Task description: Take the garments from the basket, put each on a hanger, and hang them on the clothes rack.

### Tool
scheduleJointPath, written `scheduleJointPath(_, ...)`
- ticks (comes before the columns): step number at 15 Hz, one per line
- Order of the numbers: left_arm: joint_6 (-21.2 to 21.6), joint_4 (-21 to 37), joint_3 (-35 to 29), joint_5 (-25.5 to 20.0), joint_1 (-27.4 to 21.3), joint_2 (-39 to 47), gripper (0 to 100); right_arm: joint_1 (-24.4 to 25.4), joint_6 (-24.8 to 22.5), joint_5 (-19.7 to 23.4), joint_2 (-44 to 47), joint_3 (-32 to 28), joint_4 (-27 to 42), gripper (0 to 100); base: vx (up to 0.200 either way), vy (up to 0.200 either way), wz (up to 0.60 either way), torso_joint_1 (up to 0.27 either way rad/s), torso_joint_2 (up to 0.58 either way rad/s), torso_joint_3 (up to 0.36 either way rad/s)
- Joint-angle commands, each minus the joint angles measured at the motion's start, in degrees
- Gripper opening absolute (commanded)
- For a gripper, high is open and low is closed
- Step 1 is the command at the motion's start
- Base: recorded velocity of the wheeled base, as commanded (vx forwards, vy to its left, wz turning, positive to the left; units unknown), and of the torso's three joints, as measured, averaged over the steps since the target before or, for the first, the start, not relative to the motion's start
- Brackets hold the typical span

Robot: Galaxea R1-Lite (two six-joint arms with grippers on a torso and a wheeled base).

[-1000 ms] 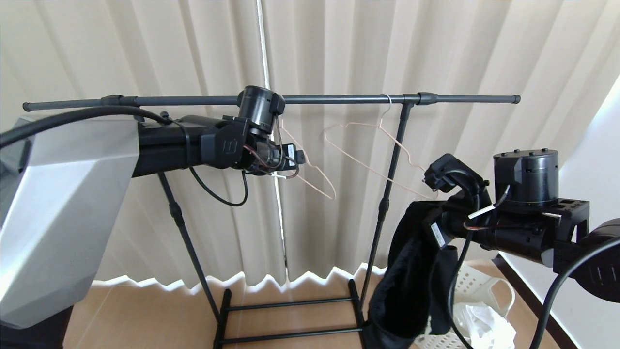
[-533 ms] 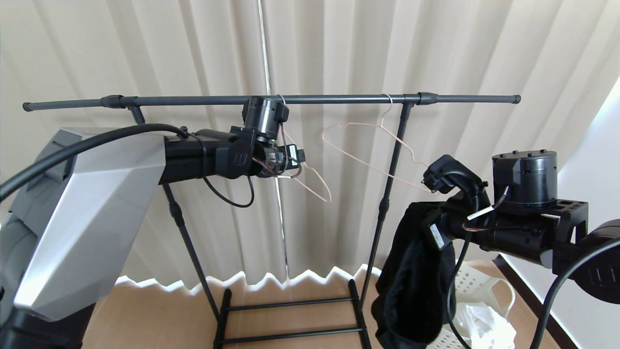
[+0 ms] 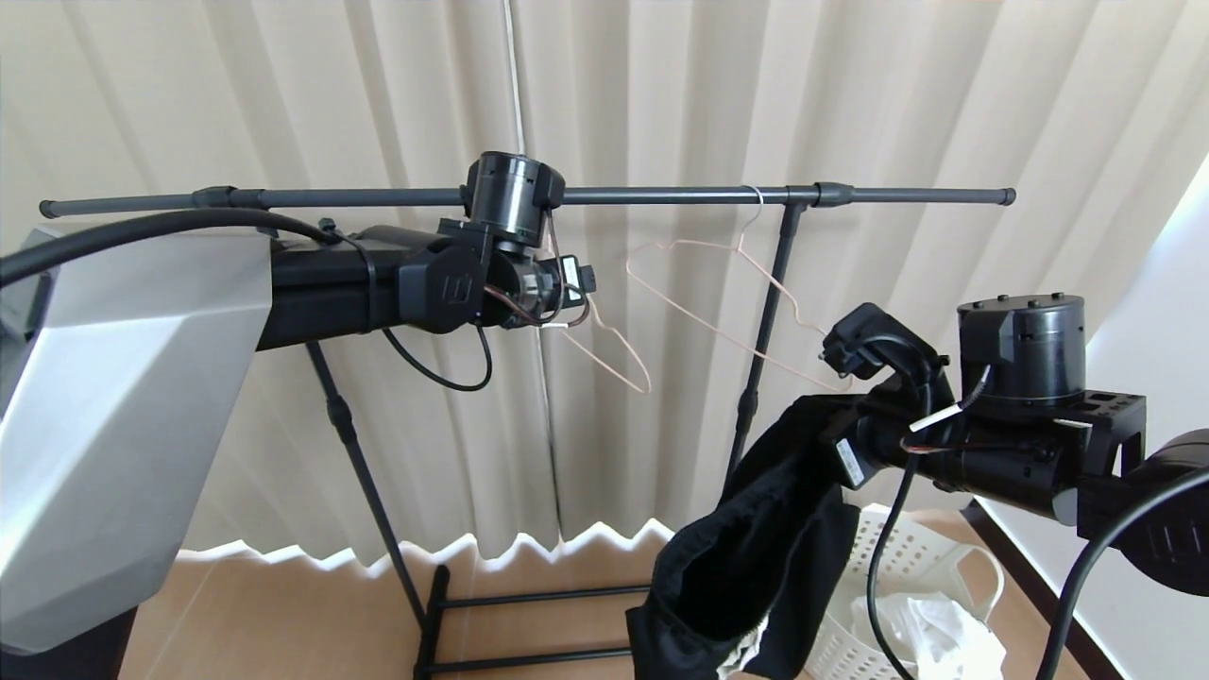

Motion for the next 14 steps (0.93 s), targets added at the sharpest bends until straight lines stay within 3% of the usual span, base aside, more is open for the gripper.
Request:
scheduleJointPath(1,0.0,0.1,0.0,0.0,-0.3,-0.3,100,0.0,0.0,0.0,-0.1,0.1,0.1,0,0.2,0.0,0.0,0.002,0.0,0.007)
scheduleJointPath(14,0.0,-4.5,-0.6,5.2,0.2,6.0,100,-0.1,0.0,-0.1,0.4,0.0,0.1,0,0.0,0.0,0.0,0.0,0.0,0.0)
